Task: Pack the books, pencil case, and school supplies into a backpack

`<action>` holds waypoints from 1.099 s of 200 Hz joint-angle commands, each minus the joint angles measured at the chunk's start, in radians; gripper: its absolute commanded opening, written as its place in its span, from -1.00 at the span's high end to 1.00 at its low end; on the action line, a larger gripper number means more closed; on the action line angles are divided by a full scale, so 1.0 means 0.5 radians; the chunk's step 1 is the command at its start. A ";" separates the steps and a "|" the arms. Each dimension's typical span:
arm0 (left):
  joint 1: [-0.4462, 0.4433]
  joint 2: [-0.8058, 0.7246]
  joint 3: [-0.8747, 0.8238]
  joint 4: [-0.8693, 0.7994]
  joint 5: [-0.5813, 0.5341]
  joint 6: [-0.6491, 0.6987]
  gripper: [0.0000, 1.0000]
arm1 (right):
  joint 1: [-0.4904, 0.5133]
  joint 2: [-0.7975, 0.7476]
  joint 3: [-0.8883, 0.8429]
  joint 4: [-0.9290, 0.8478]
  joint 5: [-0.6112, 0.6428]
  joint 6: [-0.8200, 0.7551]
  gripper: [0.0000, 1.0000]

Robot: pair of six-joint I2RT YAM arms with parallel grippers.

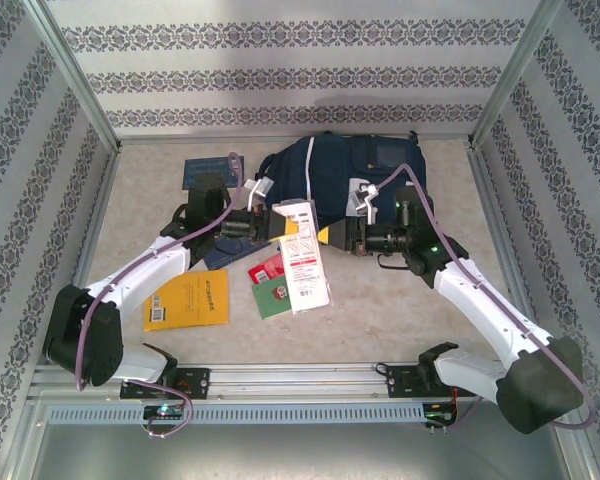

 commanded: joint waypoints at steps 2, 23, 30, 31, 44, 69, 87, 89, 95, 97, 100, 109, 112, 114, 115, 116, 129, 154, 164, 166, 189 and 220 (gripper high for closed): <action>0.246 -0.194 0.018 -0.212 -0.248 0.057 1.00 | -0.029 0.030 0.179 -0.295 0.544 -0.174 -0.13; 0.409 -0.350 0.035 -0.504 -0.643 0.172 1.00 | -0.029 0.245 0.382 -0.424 0.754 -0.203 -0.14; 0.440 -0.407 0.040 -0.591 -0.807 0.205 1.00 | -0.029 0.335 0.454 -0.459 0.822 -0.198 -0.14; 0.445 -0.415 0.041 -0.603 -0.832 0.209 1.00 | -0.028 0.348 0.464 -0.465 0.837 -0.194 -0.14; 0.477 -0.514 0.033 -0.680 -1.097 0.236 1.00 | -0.019 0.532 0.619 -0.529 0.936 -0.199 -0.11; 0.480 -0.703 -0.045 -0.731 -1.580 0.222 1.00 | 0.015 0.902 0.915 -0.541 1.057 -0.175 -0.02; 0.488 -0.810 -0.091 -0.815 -1.880 0.230 1.00 | 0.039 1.186 1.162 -0.541 1.060 -0.197 0.12; 0.489 -0.821 -0.096 -0.819 -1.906 0.235 1.00 | 0.040 1.215 1.192 -0.541 1.056 -0.201 0.12; 0.493 -0.847 -0.115 -0.827 -1.962 0.244 1.00 | 0.044 1.307 1.282 -0.550 1.045 -0.212 0.16; 0.492 -0.851 -0.120 -0.832 -1.978 0.248 1.00 | 0.047 1.346 1.314 -0.554 1.040 -0.214 0.17; 0.496 -0.859 -0.123 -0.840 -1.999 0.254 1.00 | 0.048 1.391 1.362 -0.567 1.036 -0.220 0.18; 0.496 -0.865 -0.124 -0.888 -2.052 0.279 1.00 | 0.046 1.541 1.515 -0.615 1.021 -0.233 0.19; 0.498 -0.864 -0.124 -0.900 -2.062 0.282 1.00 | 0.049 1.585 1.566 -0.635 1.030 -0.243 0.19; 0.497 -0.862 -0.125 -0.907 -2.070 0.289 1.00 | 0.048 1.615 1.601 -0.652 1.034 -0.248 0.19; 0.496 -0.860 -0.124 -0.908 -2.074 0.292 1.00 | 0.049 1.631 1.620 -0.661 1.035 -0.249 0.19; 0.496 -0.861 -0.126 -0.912 -2.076 0.294 1.00 | 0.048 1.646 1.638 -0.670 1.037 -0.250 0.19; 0.495 -0.863 -0.145 -0.917 -2.090 0.302 1.00 | 0.044 1.824 1.846 -0.761 1.067 -0.287 0.16; 0.496 -0.845 -0.160 -0.907 -2.064 0.290 1.00 | 0.042 2.088 2.190 -0.928 1.126 -0.363 0.13; 0.495 -0.833 -0.155 -0.907 -2.051 0.289 1.00 | 0.038 2.165 2.293 -0.991 1.162 -0.386 0.13; 0.496 -0.832 -0.152 -0.907 -2.046 0.289 1.00 | 0.040 2.174 2.310 -1.000 1.170 -0.391 0.13; 0.495 -0.818 -0.133 -0.914 -2.024 0.292 1.00 | 0.026 2.249 2.382 -1.011 1.171 -0.415 0.13; 0.495 -0.792 -0.136 -0.893 -1.988 0.274 1.00 | 0.020 2.337 2.425 -0.987 1.054 -0.410 0.21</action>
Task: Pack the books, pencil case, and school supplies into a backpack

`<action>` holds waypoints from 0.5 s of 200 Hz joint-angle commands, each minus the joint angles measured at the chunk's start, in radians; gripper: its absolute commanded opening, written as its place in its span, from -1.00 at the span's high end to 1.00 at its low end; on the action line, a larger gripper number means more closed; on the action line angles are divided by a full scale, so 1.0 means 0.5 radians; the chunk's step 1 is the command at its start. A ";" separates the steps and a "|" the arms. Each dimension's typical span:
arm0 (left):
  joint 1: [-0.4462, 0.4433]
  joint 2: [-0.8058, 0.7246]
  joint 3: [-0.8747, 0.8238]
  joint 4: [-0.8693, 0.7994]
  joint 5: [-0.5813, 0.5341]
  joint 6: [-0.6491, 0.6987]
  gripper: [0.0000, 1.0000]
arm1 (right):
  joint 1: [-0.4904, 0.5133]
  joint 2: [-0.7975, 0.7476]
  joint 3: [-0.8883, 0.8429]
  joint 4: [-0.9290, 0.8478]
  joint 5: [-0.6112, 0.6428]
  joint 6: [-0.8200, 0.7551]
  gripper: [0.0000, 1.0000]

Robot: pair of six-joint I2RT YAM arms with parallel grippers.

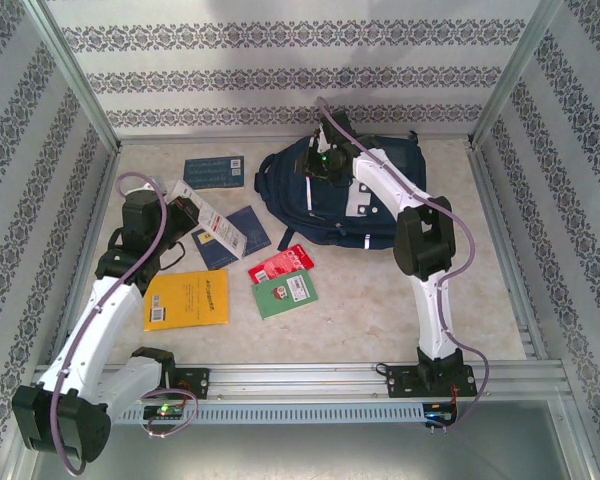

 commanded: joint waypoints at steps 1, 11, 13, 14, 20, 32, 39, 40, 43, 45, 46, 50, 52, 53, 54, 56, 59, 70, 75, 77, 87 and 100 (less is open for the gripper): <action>0.024 0.013 0.016 0.020 0.006 0.021 1.00 | -0.005 0.082 0.093 -0.053 -0.060 -0.047 0.21; 0.026 0.024 0.013 0.032 0.018 0.017 1.00 | -0.002 0.112 0.113 -0.049 -0.099 -0.046 0.26; 0.025 0.027 0.013 0.033 0.019 0.017 1.00 | -0.003 0.121 0.118 -0.048 -0.109 -0.045 0.28; 0.025 0.028 0.015 0.035 0.021 0.016 1.00 | -0.002 0.124 0.121 -0.048 -0.111 -0.044 0.29; 0.024 0.033 0.015 0.042 0.032 0.014 1.00 | 0.001 0.143 0.135 -0.048 -0.127 -0.046 0.34; 0.025 0.044 0.013 0.056 0.050 0.012 1.00 | 0.006 0.190 0.176 -0.068 -0.135 -0.044 0.39; 0.024 0.052 0.013 0.061 0.056 0.013 1.00 | 0.006 0.216 0.191 -0.080 -0.145 -0.041 0.44; 0.024 0.053 0.013 0.061 0.056 0.013 1.00 | 0.006 0.220 0.193 -0.083 -0.146 -0.042 0.45; 0.024 0.053 0.011 0.061 0.056 0.014 1.00 | 0.004 0.229 0.201 -0.089 -0.149 -0.040 0.46; 0.024 0.051 0.012 0.063 0.057 0.013 1.00 | 0.003 0.235 0.205 -0.091 -0.148 -0.041 0.48; 0.024 0.052 0.011 0.064 0.057 0.013 1.00 | 0.003 0.238 0.206 -0.093 -0.148 -0.040 0.49; 0.024 0.055 0.010 0.063 0.058 0.015 1.00 | 0.004 0.249 0.212 -0.101 -0.143 -0.039 0.51; 0.024 0.055 0.009 0.062 0.057 0.014 1.00 | 0.002 0.253 0.213 -0.105 -0.136 -0.037 0.52; 0.024 0.054 0.008 0.062 0.057 0.013 1.00 | 0.001 0.255 0.213 -0.107 -0.135 -0.039 0.52; 0.026 0.054 0.007 0.061 0.055 0.015 1.00 | 0.000 0.256 0.213 -0.108 -0.134 -0.036 0.53; 0.026 0.054 0.008 0.061 0.053 0.015 1.00 | -0.002 0.259 0.215 -0.109 -0.132 -0.037 0.55; 0.025 0.056 0.007 0.061 0.051 0.015 1.00 | -0.002 0.260 0.209 -0.108 -0.129 -0.032 0.57; 0.024 0.053 0.007 0.061 0.052 0.019 1.00 | -0.010 0.260 0.191 -0.101 -0.126 -0.029 0.70; 0.025 0.053 0.005 0.061 0.053 0.023 1.00 | -0.012 0.255 0.181 -0.101 -0.124 -0.027 0.80; 0.024 0.052 0.004 0.063 0.053 0.022 1.00 | -0.015 0.252 0.179 -0.101 -0.123 -0.027 0.84; 0.025 0.051 -0.003 0.072 0.054 0.020 1.00 | -0.023 0.226 0.159 -0.095 -0.128 -0.027 1.00; 0.026 0.053 -0.016 0.088 0.061 0.016 1.00 | -0.025 0.162 0.138 -0.087 -0.140 -0.029 1.00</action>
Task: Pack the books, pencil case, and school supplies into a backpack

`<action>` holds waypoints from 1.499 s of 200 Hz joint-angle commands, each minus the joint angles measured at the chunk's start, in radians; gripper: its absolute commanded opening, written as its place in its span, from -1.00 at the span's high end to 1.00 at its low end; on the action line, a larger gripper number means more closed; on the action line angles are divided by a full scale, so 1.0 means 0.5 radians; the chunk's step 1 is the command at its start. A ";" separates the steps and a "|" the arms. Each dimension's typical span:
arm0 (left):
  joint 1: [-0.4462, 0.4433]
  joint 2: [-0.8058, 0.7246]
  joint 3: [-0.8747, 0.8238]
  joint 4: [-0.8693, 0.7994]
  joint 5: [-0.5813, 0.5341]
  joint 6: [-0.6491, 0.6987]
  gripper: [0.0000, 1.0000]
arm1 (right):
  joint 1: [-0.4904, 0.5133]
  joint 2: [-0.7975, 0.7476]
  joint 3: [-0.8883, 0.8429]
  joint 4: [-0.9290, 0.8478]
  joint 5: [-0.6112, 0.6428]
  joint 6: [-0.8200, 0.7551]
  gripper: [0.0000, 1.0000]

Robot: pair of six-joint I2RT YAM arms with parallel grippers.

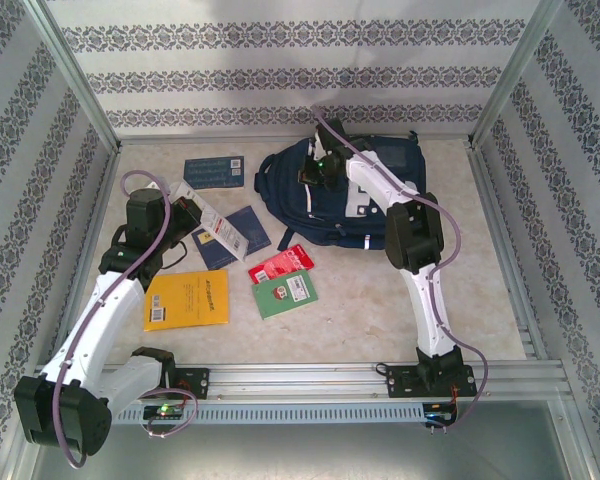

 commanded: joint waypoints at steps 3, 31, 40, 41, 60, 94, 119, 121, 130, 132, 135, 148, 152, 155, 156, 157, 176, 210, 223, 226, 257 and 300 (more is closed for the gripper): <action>0.027 -0.012 -0.017 0.089 0.038 0.017 1.00 | -0.022 -0.097 -0.013 -0.027 -0.043 -0.011 1.00; 0.028 -0.006 0.019 0.094 0.090 0.026 1.00 | -0.054 -0.335 -0.099 0.048 -0.126 0.067 1.00; 0.030 -0.006 0.045 0.088 0.122 0.017 1.00 | -0.071 -0.429 -0.165 0.110 -0.168 0.125 1.00; 0.029 -0.007 0.050 0.088 0.126 0.015 1.00 | -0.073 -0.442 -0.175 0.118 -0.172 0.133 1.00; 0.028 -0.025 0.085 0.082 0.195 -0.059 1.00 | -0.123 -0.625 -0.339 0.290 -0.313 0.290 1.00; 0.028 -0.142 0.103 0.059 0.262 -0.232 1.00 | -0.208 -0.863 -0.576 0.605 -0.615 0.501 1.00; 0.029 -0.283 0.129 -0.035 0.271 -0.333 1.00 | -0.285 -0.988 -0.731 0.848 -0.818 0.680 1.00; 0.028 -0.296 0.129 -0.043 0.273 -0.339 1.00 | -0.289 -1.001 -0.745 0.873 -0.828 0.693 1.00; 0.028 -0.348 0.136 -0.077 0.282 -0.379 1.00 | -0.311 -1.042 -0.786 0.951 -0.886 0.742 1.00; 0.027 -0.359 0.137 -0.085 0.283 -0.388 1.00 | -0.316 -1.049 -0.790 0.965 -0.901 0.751 1.00; 0.027 -0.375 0.140 -0.099 0.287 -0.398 1.00 | -0.320 -1.057 -0.796 0.985 -0.924 0.764 1.00; 0.028 -0.434 0.171 -0.192 0.303 -0.416 1.00 | -0.341 -1.083 -0.804 1.024 -1.009 0.817 1.00; 0.028 -0.446 0.182 -0.218 0.305 -0.416 1.00 | -0.350 -1.092 -0.809 1.035 -1.023 0.832 1.00; 0.028 -0.451 0.188 -0.248 0.306 -0.417 1.00 | -0.356 -1.099 -0.817 1.044 -1.029 0.843 1.00; 0.026 -0.453 0.189 -0.256 0.306 -0.418 1.00 | -0.358 -1.102 -0.821 1.050 -1.029 0.847 1.00; 0.025 -0.456 0.191 -0.264 0.305 -0.419 1.00 | -0.359 -1.105 -0.823 1.053 -1.029 0.852 1.00; 0.026 -0.489 0.165 -0.305 0.321 -0.467 1.00 | -0.396 -1.156 -0.899 1.165 -1.051 0.960 1.00; 0.025 -0.537 0.046 -0.216 0.349 -0.630 1.00 | -0.412 -1.252 -1.124 1.487 -1.072 1.200 1.00; 0.024 -0.507 0.045 -0.153 0.357 -0.646 1.00 | -0.410 -1.293 -1.187 1.562 -1.061 1.237 1.00; 0.024 -0.497 0.042 -0.127 0.362 -0.653 1.00 | -0.411 -1.299 -1.196 1.580 -1.063 1.247 1.00; 0.025 -0.297 0.047 0.208 0.377 -0.764 1.00 | -0.419 -1.337 -1.308 1.854 -1.127 1.419 1.00; 0.021 0.198 0.269 0.499 0.316 -0.691 1.00 | -0.434 -1.343 -1.455 2.388 -1.170 1.774 1.00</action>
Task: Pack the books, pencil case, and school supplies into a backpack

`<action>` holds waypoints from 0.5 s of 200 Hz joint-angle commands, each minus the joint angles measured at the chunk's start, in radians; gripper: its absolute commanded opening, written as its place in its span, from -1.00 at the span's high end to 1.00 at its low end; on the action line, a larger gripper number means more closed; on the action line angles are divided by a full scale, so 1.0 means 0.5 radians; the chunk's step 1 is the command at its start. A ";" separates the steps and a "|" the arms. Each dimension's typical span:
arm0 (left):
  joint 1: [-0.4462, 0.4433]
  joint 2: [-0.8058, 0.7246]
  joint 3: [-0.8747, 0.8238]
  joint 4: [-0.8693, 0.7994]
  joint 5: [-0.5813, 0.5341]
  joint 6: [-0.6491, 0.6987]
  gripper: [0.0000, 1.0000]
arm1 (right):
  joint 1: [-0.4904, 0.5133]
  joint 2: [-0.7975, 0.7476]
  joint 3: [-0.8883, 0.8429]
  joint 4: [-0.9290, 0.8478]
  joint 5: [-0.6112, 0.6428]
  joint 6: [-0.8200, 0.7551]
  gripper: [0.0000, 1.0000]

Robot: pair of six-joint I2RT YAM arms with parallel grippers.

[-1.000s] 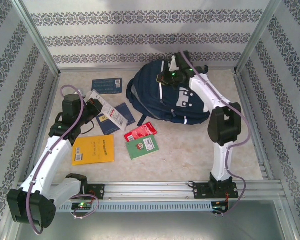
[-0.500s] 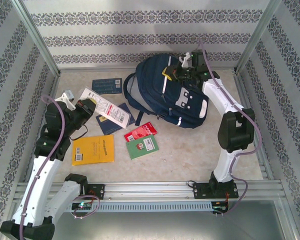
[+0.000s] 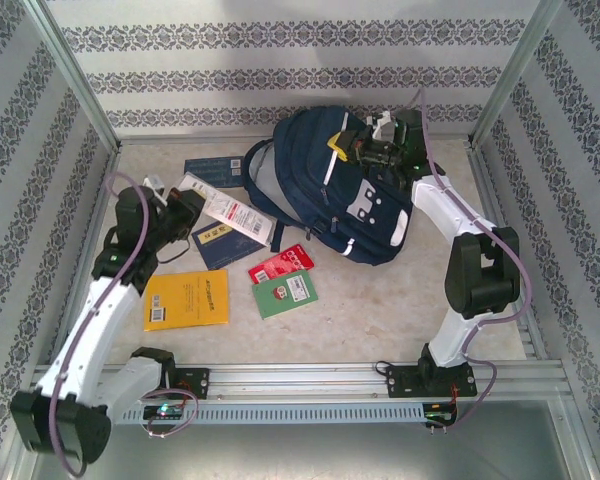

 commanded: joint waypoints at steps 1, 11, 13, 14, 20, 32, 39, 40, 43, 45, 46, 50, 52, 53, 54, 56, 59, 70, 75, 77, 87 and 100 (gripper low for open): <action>0.011 0.219 0.197 0.319 -0.040 0.039 1.00 | -0.014 -0.150 -0.018 0.683 -0.133 0.299 1.00; 0.011 0.340 0.316 0.297 -0.089 0.125 1.00 | -0.013 -0.150 -0.044 0.818 -0.135 0.373 1.00; 0.012 0.362 0.339 0.296 -0.098 0.145 1.00 | -0.013 -0.150 -0.045 0.835 -0.138 0.384 1.00; 0.013 0.373 0.350 0.295 -0.106 0.155 1.00 | -0.014 -0.150 -0.045 0.839 -0.138 0.387 1.00; 0.014 0.429 0.402 0.295 -0.148 0.211 1.00 | -0.012 -0.153 -0.046 0.863 -0.149 0.397 1.00; 0.014 0.519 0.507 0.272 -0.241 0.283 1.00 | -0.008 -0.172 -0.062 0.877 -0.145 0.407 1.00; 0.015 0.567 0.561 0.259 -0.279 0.313 1.00 | 0.004 -0.180 -0.072 0.918 -0.143 0.433 1.00; 0.015 0.570 0.568 0.257 -0.283 0.319 1.00 | 0.007 -0.181 -0.075 0.933 -0.148 0.440 1.00; 0.015 0.594 0.594 0.246 -0.296 0.333 1.00 | 0.010 -0.181 -0.076 0.946 -0.152 0.449 1.00; 0.014 0.608 0.610 0.240 -0.305 0.341 1.00 | 0.013 -0.183 -0.078 0.959 -0.155 0.455 1.00; 0.015 0.615 0.619 0.236 -0.309 0.348 1.00 | 0.014 -0.184 -0.078 0.964 -0.157 0.459 1.00; 0.014 0.638 0.649 0.224 -0.323 0.363 1.00 | 0.021 -0.182 -0.081 0.981 -0.167 0.466 1.00; 0.014 0.650 0.663 0.222 -0.328 0.371 1.00 | 0.027 -0.181 -0.082 0.985 -0.169 0.467 1.00; 0.014 0.655 0.670 0.220 -0.329 0.373 1.00 | 0.029 -0.181 -0.084 0.988 -0.169 0.466 1.00; 0.014 0.661 0.676 0.220 -0.331 0.376 1.00 | 0.030 -0.181 -0.084 0.989 -0.172 0.465 1.00; 0.014 0.674 0.686 0.219 -0.335 0.378 1.00 | 0.033 -0.180 -0.087 0.992 -0.180 0.465 1.00; 0.014 0.690 0.698 0.224 -0.336 0.381 1.00 | 0.039 -0.178 -0.092 0.996 -0.188 0.462 1.00; 0.014 0.770 0.742 0.270 -0.308 0.388 1.00 | 0.065 -0.171 -0.132 1.069 -0.217 0.479 1.00; 0.014 0.812 0.764 0.279 -0.288 0.389 1.00 | 0.075 -0.165 -0.155 1.132 -0.227 0.510 1.00; 0.014 0.829 0.773 0.280 -0.280 0.388 1.00 | 0.078 -0.161 -0.160 1.165 -0.231 0.525 1.00; 0.016 0.919 0.807 0.303 -0.217 0.370 1.00 | 0.087 -0.143 -0.202 1.307 -0.254 0.601 1.00; 0.012 1.026 0.791 0.448 -0.078 0.313 1.00 | 0.099 -0.135 -0.263 1.510 -0.249 0.689 1.00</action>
